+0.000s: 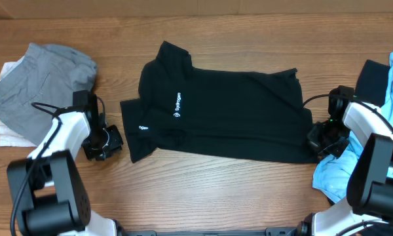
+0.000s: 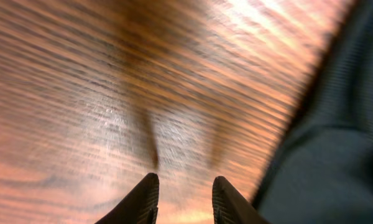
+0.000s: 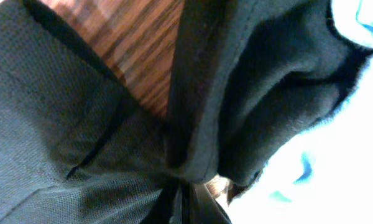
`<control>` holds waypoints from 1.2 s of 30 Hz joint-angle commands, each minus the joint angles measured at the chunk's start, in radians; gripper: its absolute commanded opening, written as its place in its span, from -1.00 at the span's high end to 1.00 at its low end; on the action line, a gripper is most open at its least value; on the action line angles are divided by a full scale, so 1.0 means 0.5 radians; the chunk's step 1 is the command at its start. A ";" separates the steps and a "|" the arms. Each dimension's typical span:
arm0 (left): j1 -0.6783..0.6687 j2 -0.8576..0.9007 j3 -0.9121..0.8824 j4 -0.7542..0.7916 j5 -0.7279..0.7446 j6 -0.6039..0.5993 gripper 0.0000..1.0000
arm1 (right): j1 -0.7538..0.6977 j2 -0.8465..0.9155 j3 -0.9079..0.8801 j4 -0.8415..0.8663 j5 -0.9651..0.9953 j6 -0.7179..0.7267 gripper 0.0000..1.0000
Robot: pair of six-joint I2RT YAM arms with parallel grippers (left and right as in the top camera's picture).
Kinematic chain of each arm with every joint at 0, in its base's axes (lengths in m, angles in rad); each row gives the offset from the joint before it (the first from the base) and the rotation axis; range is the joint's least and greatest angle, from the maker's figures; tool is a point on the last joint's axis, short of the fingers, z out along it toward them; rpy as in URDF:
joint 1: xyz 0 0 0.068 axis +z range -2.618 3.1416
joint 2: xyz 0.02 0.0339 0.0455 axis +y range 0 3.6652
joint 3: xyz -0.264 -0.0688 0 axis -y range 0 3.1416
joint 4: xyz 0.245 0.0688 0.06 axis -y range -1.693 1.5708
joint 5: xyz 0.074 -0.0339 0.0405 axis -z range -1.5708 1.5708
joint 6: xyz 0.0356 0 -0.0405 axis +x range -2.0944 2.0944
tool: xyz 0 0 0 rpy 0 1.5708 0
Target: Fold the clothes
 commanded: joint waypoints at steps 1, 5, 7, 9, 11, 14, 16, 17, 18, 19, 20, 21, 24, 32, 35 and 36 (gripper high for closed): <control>0.005 -0.281 0.044 0.021 0.136 0.105 0.31 | -0.018 -0.153 0.101 -0.033 -0.005 0.009 0.72; -0.040 -0.467 0.197 0.129 0.533 0.233 -0.22 | -0.018 -0.316 0.355 -0.072 -0.133 -0.007 -0.29; -0.102 -0.453 0.317 0.149 0.558 0.232 -0.30 | -0.018 -0.342 0.471 -0.069 -0.271 -0.083 -0.47; -0.192 -0.404 0.460 0.173 0.546 0.232 -0.42 | -0.018 -0.343 0.583 -0.071 -0.452 -0.220 -0.52; -0.297 -0.314 0.630 0.202 0.519 0.232 -0.54 | -0.014 -0.343 0.639 -0.070 -0.555 -0.278 -0.55; -0.443 -0.023 0.999 0.238 0.472 0.218 -0.70 | 0.026 -0.343 0.662 -0.065 -0.578 -0.336 -0.64; -0.457 0.173 1.192 0.256 0.472 0.170 -0.74 | 0.049 -0.342 0.661 -0.065 -0.578 -0.382 -0.65; -0.457 0.263 1.275 0.267 0.474 0.153 -0.75 | 0.056 -0.342 0.661 -0.065 -0.579 -0.393 -0.65; -0.454 0.375 1.374 0.278 0.482 0.137 -0.74 | 0.064 -0.341 0.661 -0.064 -0.578 -0.395 -0.66; -0.449 0.465 1.455 0.283 0.482 0.137 -0.74 | 0.073 -0.340 0.661 -0.063 -0.577 -0.404 -0.66; -0.446 0.577 1.552 0.288 0.482 0.138 -0.72 | 0.079 -0.339 0.661 -0.058 -0.578 -0.416 -0.66; -0.443 0.686 1.646 0.288 0.484 0.138 -0.72 | 0.085 -0.339 0.661 -0.055 -0.578 -0.416 -0.66; -0.443 1.028 1.923 0.305 0.497 0.140 -0.73 | 0.089 -0.339 0.661 -0.042 -0.578 -0.415 -0.66; -0.438 1.375 2.068 0.603 0.497 0.101 -0.65 | 0.089 -0.335 0.658 -0.043 -0.578 -0.414 -0.64; -0.441 1.453 2.068 0.726 0.499 0.037 -0.61 | 0.089 -0.335 0.657 -0.041 -0.578 -0.415 -0.64; -0.444 1.478 2.068 0.761 0.512 0.017 -0.61 | 0.089 -0.335 0.657 -0.037 -0.578 -0.415 -0.64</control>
